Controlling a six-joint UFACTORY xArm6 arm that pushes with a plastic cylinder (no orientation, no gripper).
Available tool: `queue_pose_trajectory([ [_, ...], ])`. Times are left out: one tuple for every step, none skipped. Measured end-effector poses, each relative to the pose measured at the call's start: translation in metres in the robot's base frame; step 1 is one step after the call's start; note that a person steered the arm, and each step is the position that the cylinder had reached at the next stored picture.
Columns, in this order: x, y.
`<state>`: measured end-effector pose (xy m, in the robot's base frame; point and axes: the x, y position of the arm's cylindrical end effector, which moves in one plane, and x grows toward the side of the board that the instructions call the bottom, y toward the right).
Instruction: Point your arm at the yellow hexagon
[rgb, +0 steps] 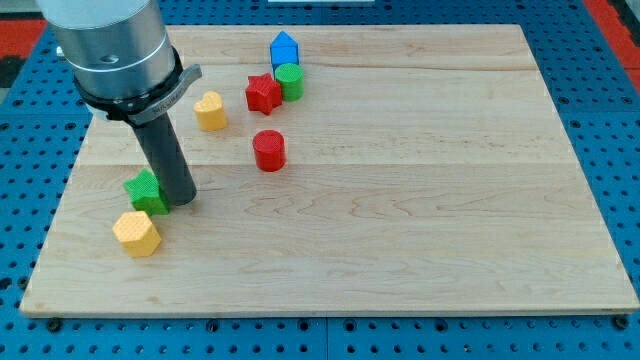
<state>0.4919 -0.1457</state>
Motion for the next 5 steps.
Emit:
queue_pose_trajectory([
  [-0.015,0.030],
  [0.022,-0.005],
  [0.047,0.030],
  [0.066,0.002],
  [0.070,-0.006],
])
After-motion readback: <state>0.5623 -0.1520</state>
